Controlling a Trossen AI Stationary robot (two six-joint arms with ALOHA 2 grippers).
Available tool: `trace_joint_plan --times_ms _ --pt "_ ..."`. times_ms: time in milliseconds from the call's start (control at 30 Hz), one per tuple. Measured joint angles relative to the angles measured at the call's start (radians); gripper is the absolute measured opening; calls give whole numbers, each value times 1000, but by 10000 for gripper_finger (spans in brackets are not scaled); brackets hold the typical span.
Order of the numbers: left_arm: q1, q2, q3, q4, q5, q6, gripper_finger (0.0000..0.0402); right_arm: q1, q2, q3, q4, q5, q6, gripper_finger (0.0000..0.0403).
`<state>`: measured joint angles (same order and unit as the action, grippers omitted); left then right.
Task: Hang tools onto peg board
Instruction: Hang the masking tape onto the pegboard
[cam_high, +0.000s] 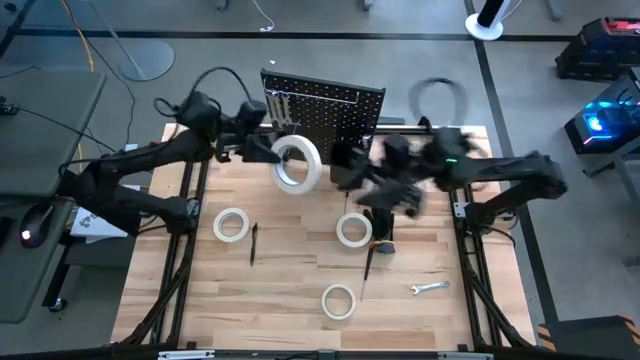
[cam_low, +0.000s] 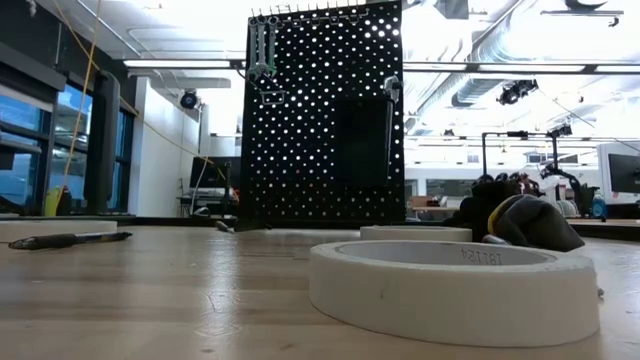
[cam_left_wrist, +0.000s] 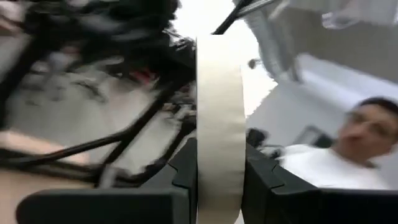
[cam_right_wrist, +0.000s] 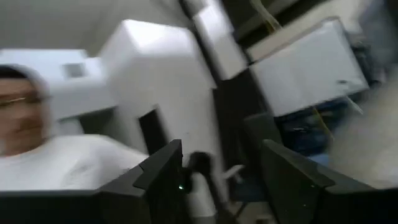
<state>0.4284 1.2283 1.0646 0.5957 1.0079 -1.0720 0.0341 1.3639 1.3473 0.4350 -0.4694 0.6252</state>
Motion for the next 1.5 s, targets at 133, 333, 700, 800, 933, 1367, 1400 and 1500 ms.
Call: trace_joint_plan --times_ms 133,333,700,800,933,1367,1400,1500 --pt "19 -104 -216 -240 -25 164 60 18 -55 2 -82 42 -14 207" --pt "83 -286 -569 -7 -110 81 60 75 -172 1 -225 277 -143 208" --pt "347 -188 -624 138 98 171 60 85 -208 0 -308 574 -166 209" --pt "417 -135 -588 134 170 200 60 84 -193 0 -320 576 -130 209" --pt "475 -88 -531 140 210 248 60 85 -175 -4 -334 576 -103 209" --pt "510 -15 -513 126 157 519 60 85 -166 -2 -342 591 -73 209" --pt "514 -15 -513 126 137 539 60 85 -166 -2 -343 592 -73 209" --pt "525 -15 -513 125 128 580 60 85 -166 -2 -342 593 -75 209"
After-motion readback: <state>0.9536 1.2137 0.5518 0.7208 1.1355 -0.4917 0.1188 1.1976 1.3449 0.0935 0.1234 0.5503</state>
